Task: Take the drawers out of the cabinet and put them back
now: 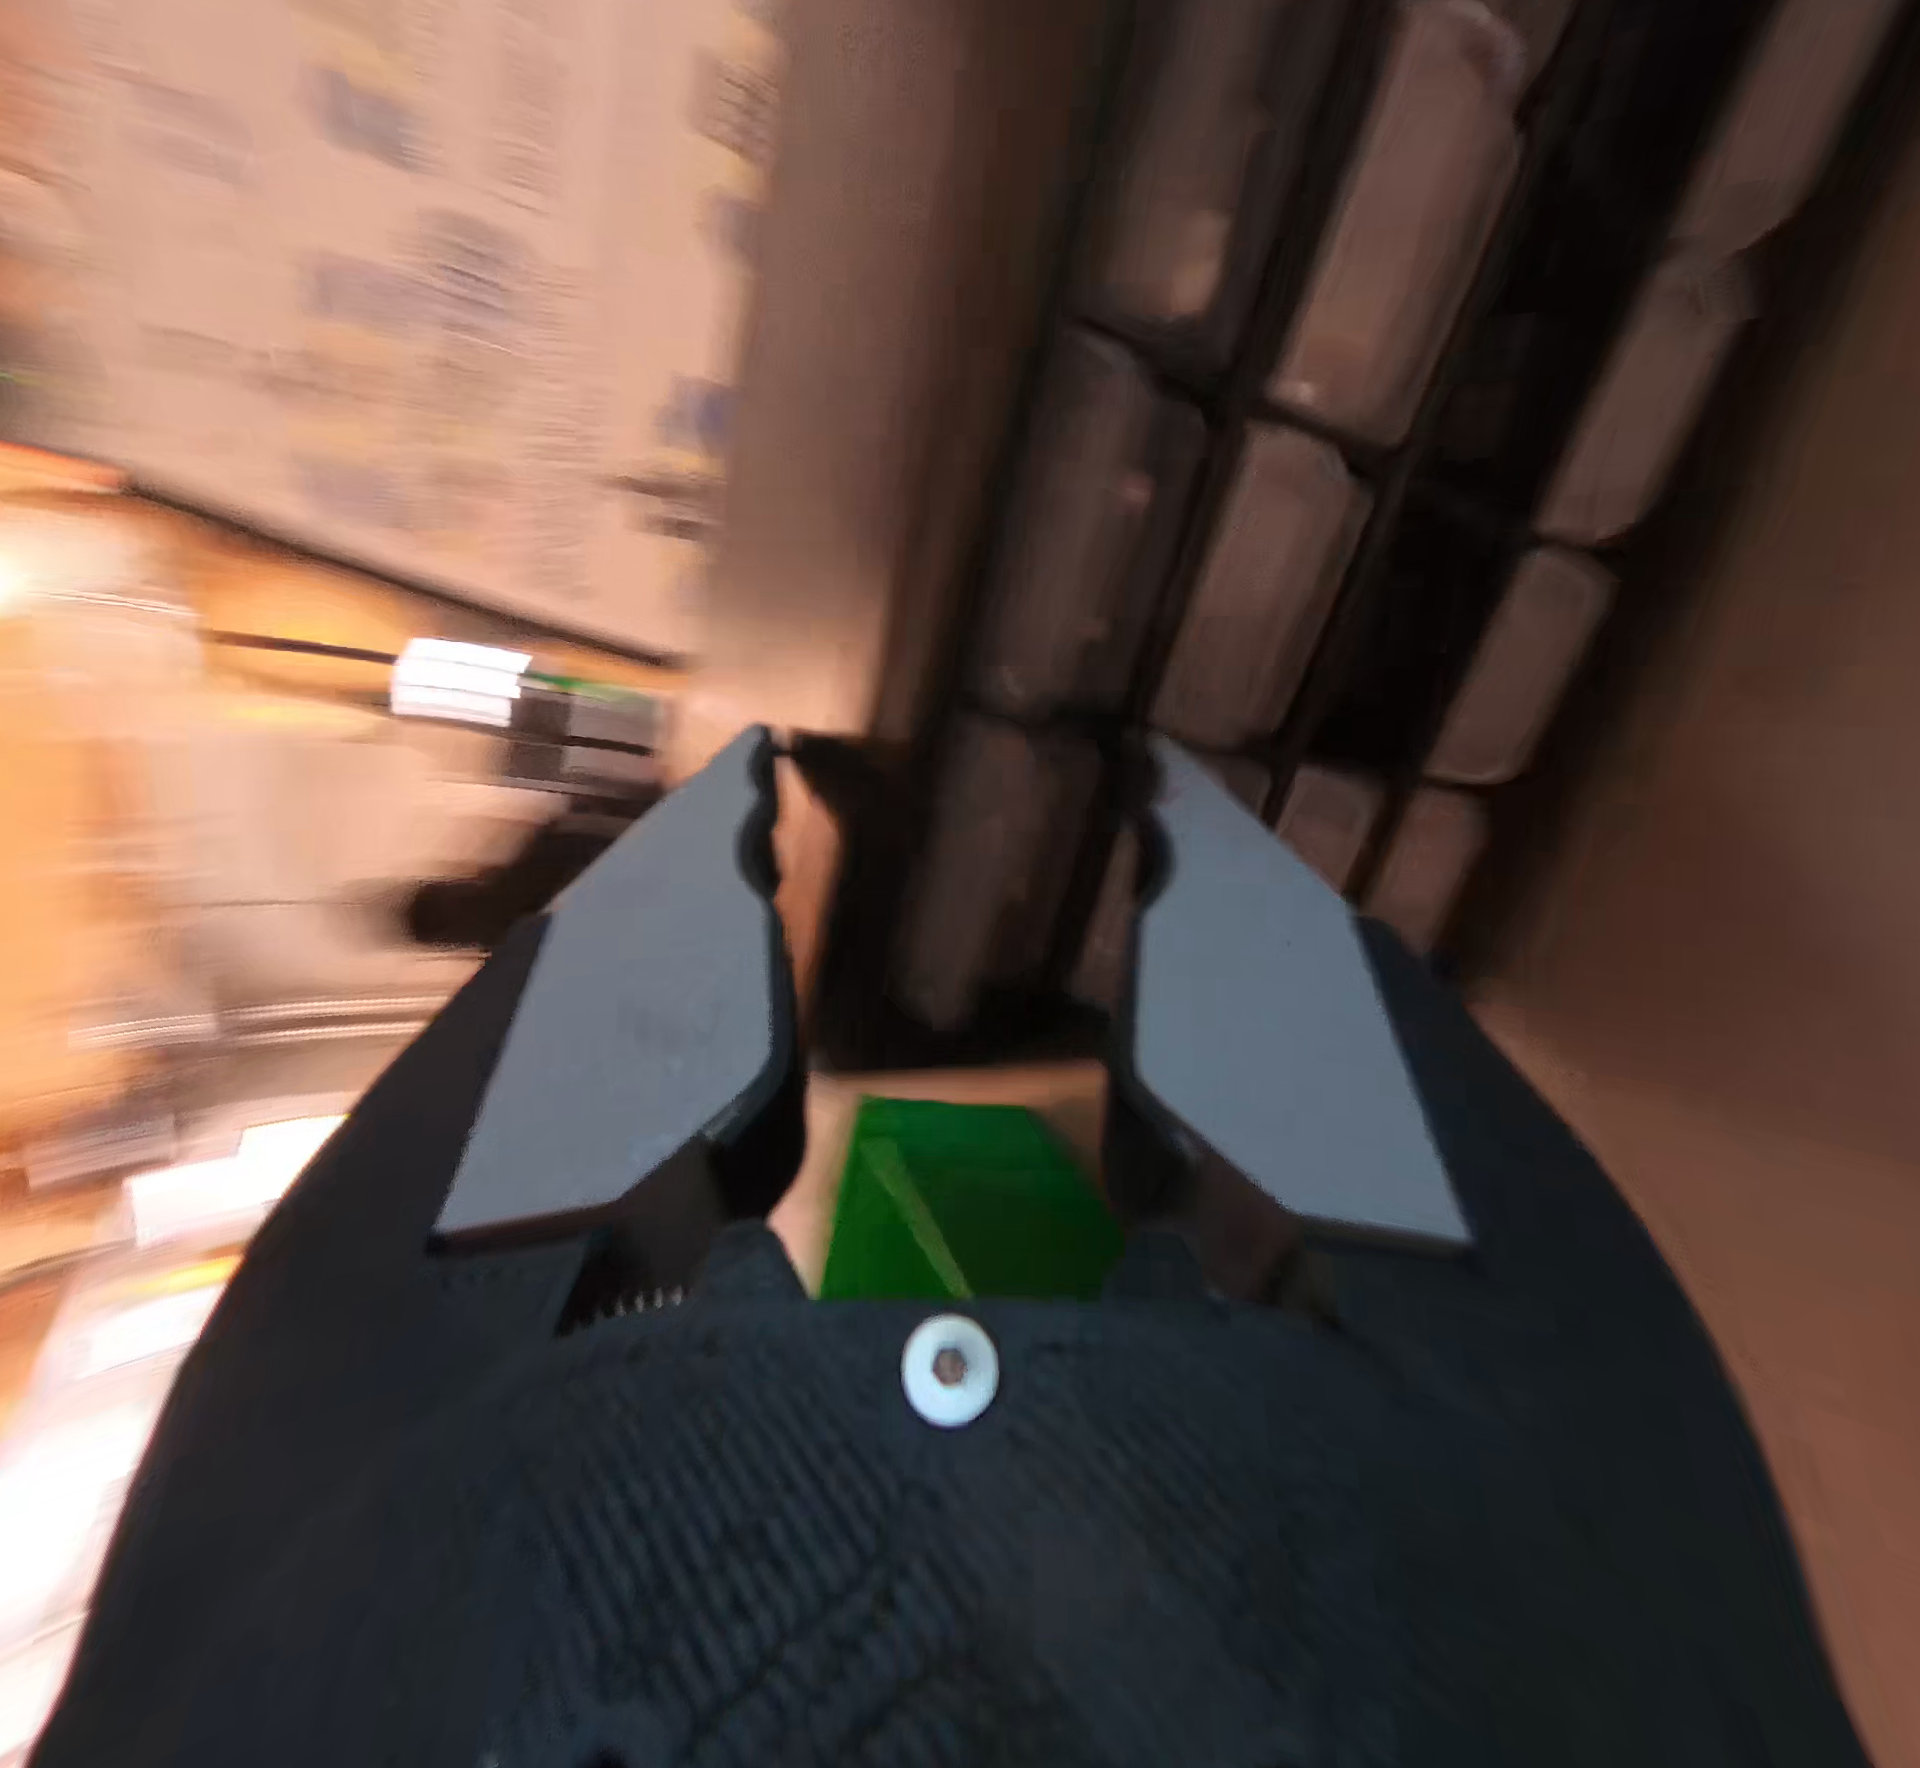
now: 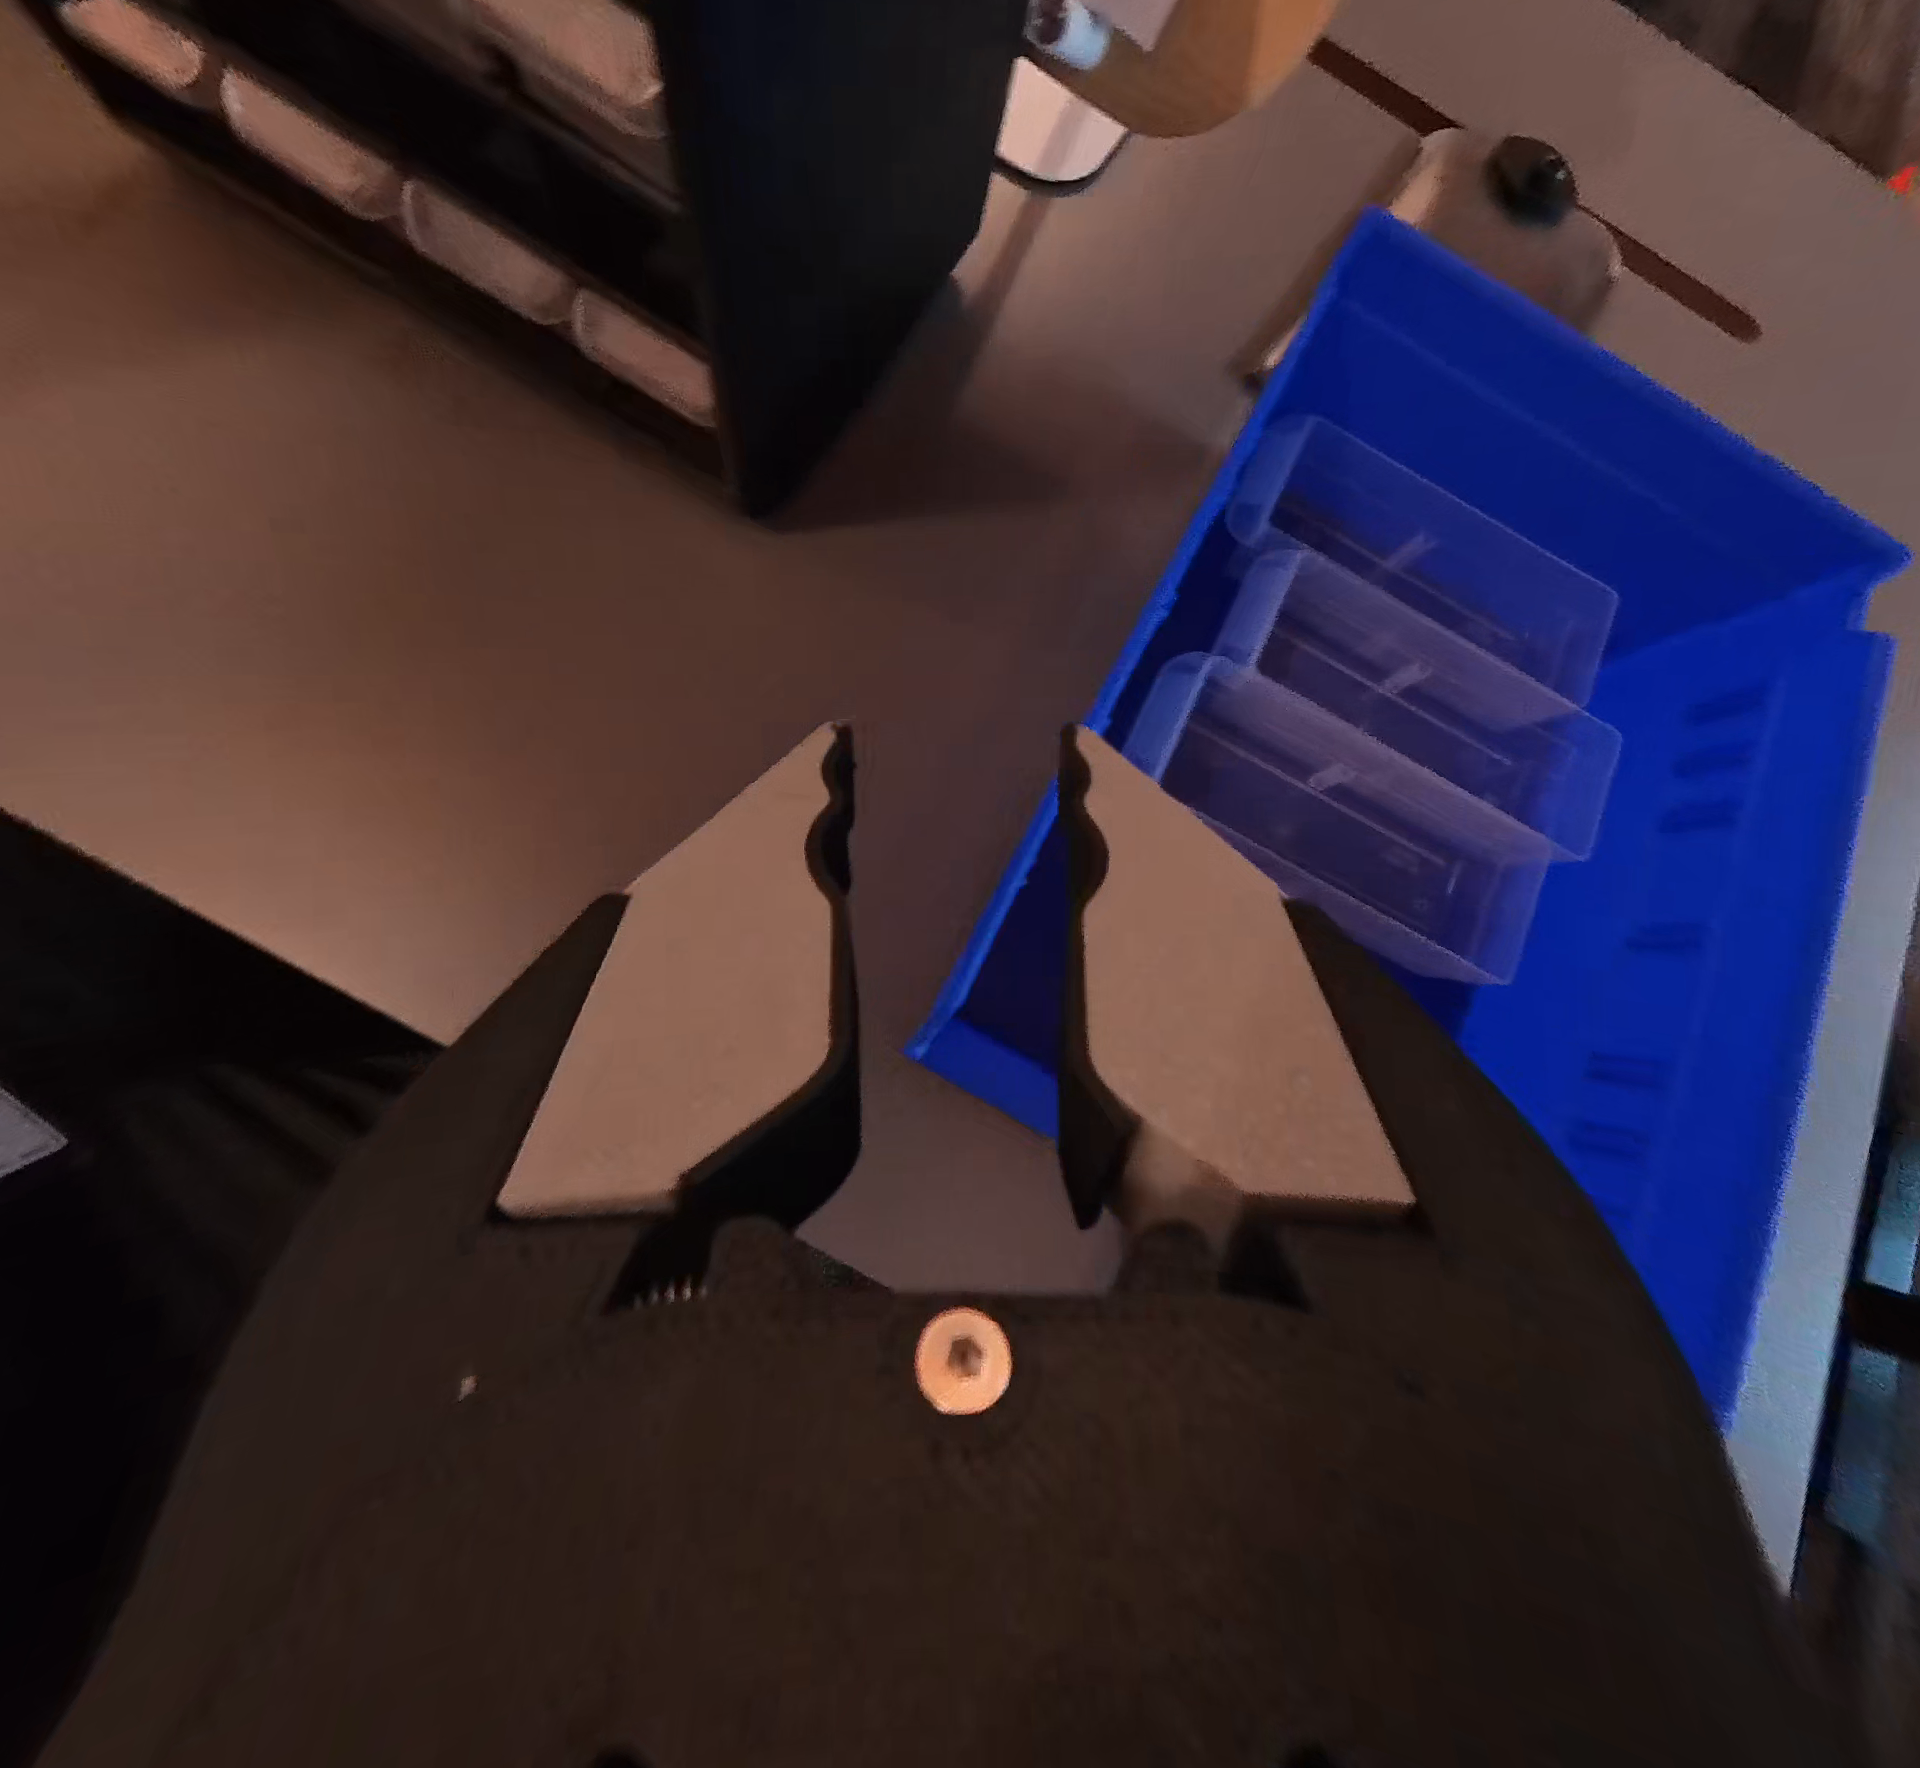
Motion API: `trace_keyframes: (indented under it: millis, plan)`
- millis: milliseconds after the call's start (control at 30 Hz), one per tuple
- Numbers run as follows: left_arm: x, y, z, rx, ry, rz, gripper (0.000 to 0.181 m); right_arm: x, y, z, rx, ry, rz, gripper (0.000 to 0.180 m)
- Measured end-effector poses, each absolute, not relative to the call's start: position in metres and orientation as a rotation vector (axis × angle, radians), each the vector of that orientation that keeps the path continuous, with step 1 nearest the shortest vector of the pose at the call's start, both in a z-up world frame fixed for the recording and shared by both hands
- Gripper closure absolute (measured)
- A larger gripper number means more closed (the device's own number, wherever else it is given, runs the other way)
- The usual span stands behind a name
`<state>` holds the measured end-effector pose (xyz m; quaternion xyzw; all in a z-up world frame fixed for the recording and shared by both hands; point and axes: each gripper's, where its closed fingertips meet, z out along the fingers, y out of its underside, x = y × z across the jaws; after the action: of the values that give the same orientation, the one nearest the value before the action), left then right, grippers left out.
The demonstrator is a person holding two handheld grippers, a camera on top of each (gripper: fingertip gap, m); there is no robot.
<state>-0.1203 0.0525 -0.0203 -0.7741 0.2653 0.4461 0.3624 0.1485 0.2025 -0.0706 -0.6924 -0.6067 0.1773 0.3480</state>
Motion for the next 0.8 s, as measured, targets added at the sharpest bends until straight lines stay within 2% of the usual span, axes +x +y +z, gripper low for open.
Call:
trace_keyframes:
  millis: [67,100,200,267,333,633,700,800]
  plan:
    - [-0.102,0.033,-0.021,-1.753,0.680,1.304,0.124,0.149,0.192,-0.075,-1.777,-1.606,0.459,0.137]
    - [-0.091,0.024,-0.028,-1.662,0.686,1.337,0.134,0.148,0.188,-0.076,-1.771,-1.619,0.464,0.134]
    - [-0.083,0.009,-0.070,-1.566,0.689,1.393,0.156,0.141,0.175,-0.069,-1.737,-1.641,0.506,0.131]
    - [-0.096,0.009,-0.094,-1.552,0.698,1.476,0.151,0.135,0.167,-0.062,-1.706,-1.646,0.542,0.131]
    - [-0.114,0.013,-0.108,-1.555,0.722,1.572,0.138,0.131,0.158,-0.056,-1.681,-1.656,0.577,0.131]
    - [-0.125,0.025,-0.119,-1.411,0.888,1.796,0.138,0.136,0.141,-0.048,-1.632,-1.661,0.627,0.129]
    - [-0.121,0.023,-0.116,-1.355,0.872,1.809,0.148,0.137,0.139,-0.048,-1.627,-1.665,0.628,0.129]
    - [-0.119,0.024,-0.110,-1.342,0.849,1.799,0.150,0.138,0.138,-0.048,-1.626,-1.672,0.629,0.129]
